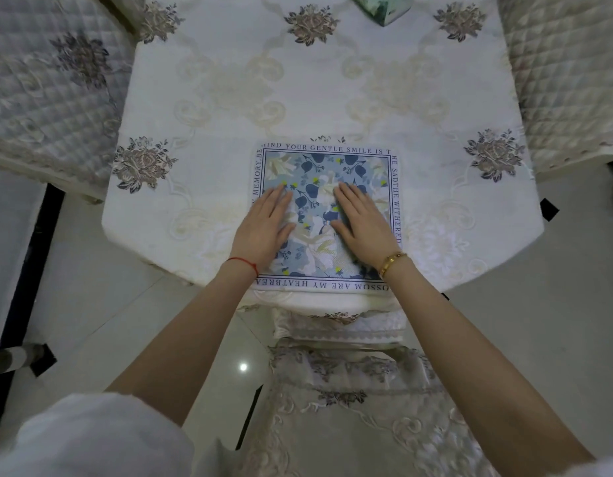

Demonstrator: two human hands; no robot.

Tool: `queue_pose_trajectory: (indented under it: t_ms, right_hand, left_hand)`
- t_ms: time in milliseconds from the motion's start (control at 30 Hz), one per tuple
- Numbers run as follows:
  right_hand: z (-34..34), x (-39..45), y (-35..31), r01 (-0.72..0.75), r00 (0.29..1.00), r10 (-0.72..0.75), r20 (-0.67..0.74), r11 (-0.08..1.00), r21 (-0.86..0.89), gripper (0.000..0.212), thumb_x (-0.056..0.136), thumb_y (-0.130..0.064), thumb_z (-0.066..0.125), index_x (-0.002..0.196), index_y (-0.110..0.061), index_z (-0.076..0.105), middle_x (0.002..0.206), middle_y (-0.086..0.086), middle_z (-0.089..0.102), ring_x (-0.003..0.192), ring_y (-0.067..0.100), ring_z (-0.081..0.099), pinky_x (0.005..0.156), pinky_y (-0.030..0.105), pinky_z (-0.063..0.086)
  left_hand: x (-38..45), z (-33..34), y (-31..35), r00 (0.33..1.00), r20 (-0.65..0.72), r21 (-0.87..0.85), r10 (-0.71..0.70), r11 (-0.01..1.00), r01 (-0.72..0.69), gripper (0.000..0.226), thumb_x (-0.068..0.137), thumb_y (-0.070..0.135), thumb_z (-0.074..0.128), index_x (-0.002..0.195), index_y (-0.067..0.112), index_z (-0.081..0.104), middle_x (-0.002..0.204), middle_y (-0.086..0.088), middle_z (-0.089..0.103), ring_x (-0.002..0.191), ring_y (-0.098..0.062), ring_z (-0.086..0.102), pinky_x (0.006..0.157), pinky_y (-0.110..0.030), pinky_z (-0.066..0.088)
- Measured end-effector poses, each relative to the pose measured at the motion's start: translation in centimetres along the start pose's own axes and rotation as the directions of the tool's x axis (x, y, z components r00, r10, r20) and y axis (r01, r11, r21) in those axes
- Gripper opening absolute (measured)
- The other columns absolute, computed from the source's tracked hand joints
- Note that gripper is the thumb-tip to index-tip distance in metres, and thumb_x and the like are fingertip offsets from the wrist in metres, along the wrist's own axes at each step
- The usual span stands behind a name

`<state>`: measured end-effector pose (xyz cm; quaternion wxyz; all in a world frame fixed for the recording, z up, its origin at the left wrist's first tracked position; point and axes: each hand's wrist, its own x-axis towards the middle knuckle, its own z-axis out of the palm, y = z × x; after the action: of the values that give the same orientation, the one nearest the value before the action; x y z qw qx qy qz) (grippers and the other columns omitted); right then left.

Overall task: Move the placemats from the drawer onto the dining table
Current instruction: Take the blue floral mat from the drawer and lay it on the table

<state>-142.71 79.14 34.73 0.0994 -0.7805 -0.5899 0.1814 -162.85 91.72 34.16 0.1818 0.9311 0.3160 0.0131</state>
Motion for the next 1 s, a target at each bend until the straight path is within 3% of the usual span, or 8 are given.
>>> queue_pose_trajectory:
  t_ms: [167,333,567,700,867,1000]
  right_hand:
    - [-1.0,-3.6,3.7,-0.131,0.989,0.132,-0.07,0.991,0.019,0.061,0.102,-0.044,0.035,0.154,-0.017,0.016,0.161,0.001,0.016,0.149,0.017,0.01,0.122,0.035,0.007]
    - [-2.0,-2.0,3.1,-0.131,0.98,0.134,-0.15,0.991,0.027,0.055,0.101,-0.035,0.039,0.15,-0.011,0.028,0.157,0.007,0.028,0.147,0.025,0.017,0.121,0.038,0.013]
    - [-1.9,7.9,-0.6,0.021,0.999,-0.02,-0.029,0.999,0.03,0.055,0.102,-0.03,0.036,0.152,-0.009,0.023,0.16,0.008,0.02,0.149,0.026,0.011,0.122,0.037,0.005]
    - [-1.4,8.8,0.2,0.044,0.999,-0.044,-0.022,0.999,-0.018,0.059,0.102,-0.037,0.034,0.153,-0.011,0.019,0.161,0.006,0.017,0.149,0.022,0.011,0.121,0.036,0.005]
    - [-2.0,6.1,3.7,-0.073,0.995,0.072,-0.067,0.997,-0.017,0.065,0.101,-0.048,0.031,0.154,-0.015,0.013,0.162,0.003,0.013,0.149,0.018,0.008,0.122,0.036,0.005]
    - [-2.6,3.0,5.6,-0.198,0.975,0.198,-0.104,0.98,0.004,0.066,0.101,-0.046,0.033,0.153,-0.011,0.014,0.162,0.006,0.013,0.149,0.019,0.008,0.122,0.035,0.004]
  left_hand:
    - [-1.2,-0.2,-0.8,0.993,-0.097,-0.017,-0.061,0.998,0.059,0.059,0.099,0.036,0.043,0.148,0.007,0.029,0.154,-0.01,0.031,0.142,-0.025,0.026,0.119,-0.034,0.018]
    - [0.4,-1.4,-1.2,0.983,-0.179,-0.063,-0.035,0.998,0.024,0.047,0.094,0.023,0.056,0.134,0.0,0.047,0.135,-0.018,0.049,0.126,-0.033,0.045,0.111,-0.038,0.034]
    - [9.1,-1.7,0.4,0.997,-0.049,-0.069,0.063,0.995,-0.067,0.054,0.1,0.028,0.044,0.147,0.005,0.031,0.154,-0.013,0.028,0.145,-0.029,0.021,0.12,-0.038,0.015]
    - [10.5,-0.7,0.1,0.996,-0.014,0.005,0.085,0.996,-0.085,0.057,0.101,0.035,0.038,0.149,0.007,0.026,0.157,-0.01,0.026,0.146,-0.026,0.017,0.12,-0.039,0.015]
    - [9.2,-0.8,-1.2,0.998,-0.066,-0.023,-0.021,1.0,0.019,0.066,0.099,0.045,0.036,0.15,0.008,0.021,0.157,-0.01,0.022,0.146,-0.024,0.017,0.121,-0.036,0.013]
    - [7.0,-1.4,-2.6,0.991,-0.095,-0.047,-0.097,0.995,0.093,0.066,0.098,0.041,0.043,0.147,0.002,0.026,0.155,-0.016,0.027,0.144,-0.028,0.022,0.12,-0.036,0.016]
